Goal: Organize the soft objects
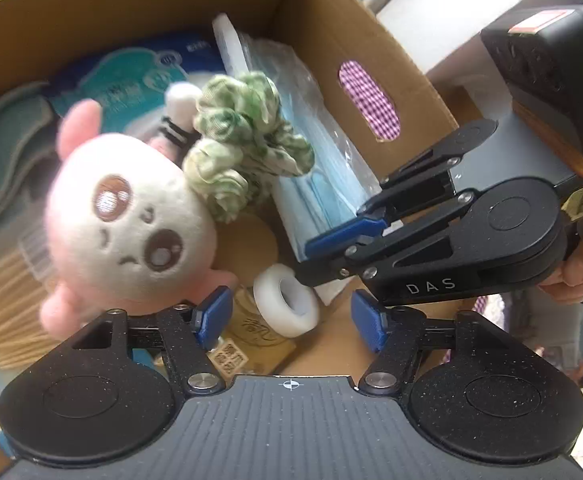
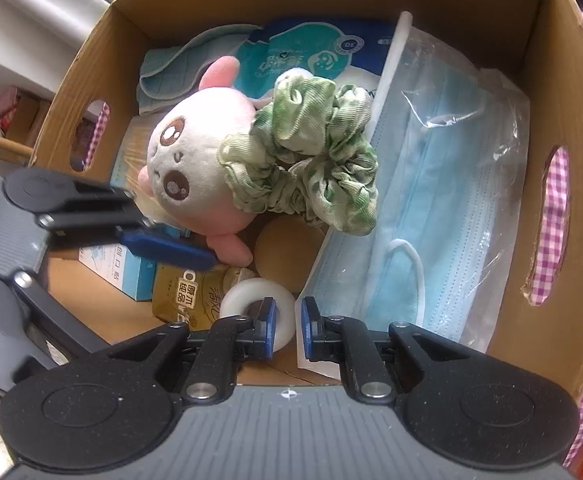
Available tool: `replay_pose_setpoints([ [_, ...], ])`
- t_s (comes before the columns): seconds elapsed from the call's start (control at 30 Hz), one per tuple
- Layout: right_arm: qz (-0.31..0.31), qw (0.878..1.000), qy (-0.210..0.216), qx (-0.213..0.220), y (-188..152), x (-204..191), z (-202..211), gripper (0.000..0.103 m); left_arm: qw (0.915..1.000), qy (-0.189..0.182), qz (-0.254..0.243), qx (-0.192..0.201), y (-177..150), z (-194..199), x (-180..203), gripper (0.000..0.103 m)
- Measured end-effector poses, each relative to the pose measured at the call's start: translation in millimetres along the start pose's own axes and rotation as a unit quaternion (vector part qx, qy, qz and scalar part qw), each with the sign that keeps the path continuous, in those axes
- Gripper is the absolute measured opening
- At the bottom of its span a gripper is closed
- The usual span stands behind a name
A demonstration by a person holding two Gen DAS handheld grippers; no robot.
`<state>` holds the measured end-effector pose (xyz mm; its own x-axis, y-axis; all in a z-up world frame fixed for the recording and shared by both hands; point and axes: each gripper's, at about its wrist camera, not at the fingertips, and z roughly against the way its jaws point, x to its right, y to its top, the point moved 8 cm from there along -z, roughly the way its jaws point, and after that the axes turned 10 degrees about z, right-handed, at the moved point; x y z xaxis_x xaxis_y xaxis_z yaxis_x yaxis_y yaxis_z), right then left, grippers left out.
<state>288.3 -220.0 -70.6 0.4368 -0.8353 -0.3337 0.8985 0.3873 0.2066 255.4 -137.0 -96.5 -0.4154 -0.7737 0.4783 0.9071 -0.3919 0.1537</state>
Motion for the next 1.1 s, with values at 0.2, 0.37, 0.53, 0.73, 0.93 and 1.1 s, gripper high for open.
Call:
replay_pose_setpoints([
  [0.2,0.020,0.999,-0.037,0.002,1.0,-9.0,6.6,0.016,0.9988,0.015,-0.007,0.047,-6.6,42.2,-9.8,0.077],
  [0.37,0.027,0.998,-0.056,0.021,7.0,-22.1,18.2,0.016,0.9940,0.031,-0.021,0.103,-16.8,84.5,-8.2,0.086],
  [0.53,0.022,0.995,-0.055,0.079,8.2,-35.6,53.1,0.016,0.9790,0.061,-0.038,0.191,-30.6,129.2,-7.3,0.099],
  [0.73,0.025,0.976,-0.064,0.208,-8.7,-71.9,113.7,0.072,0.9394,0.113,-0.059,0.318,-56.2,174.2,3.9,0.103],
  [0.93,0.018,0.940,-0.112,0.323,-44.1,-101.2,153.0,0.103,0.9205,0.139,-0.012,0.365,-79.8,191.2,6.1,0.103],
  [1.1,-0.016,0.906,-0.175,0.386,-73.0,-106.2,160.7,0.103,0.9148,0.169,0.028,0.366,-98.1,189.4,-2.4,0.103],
])
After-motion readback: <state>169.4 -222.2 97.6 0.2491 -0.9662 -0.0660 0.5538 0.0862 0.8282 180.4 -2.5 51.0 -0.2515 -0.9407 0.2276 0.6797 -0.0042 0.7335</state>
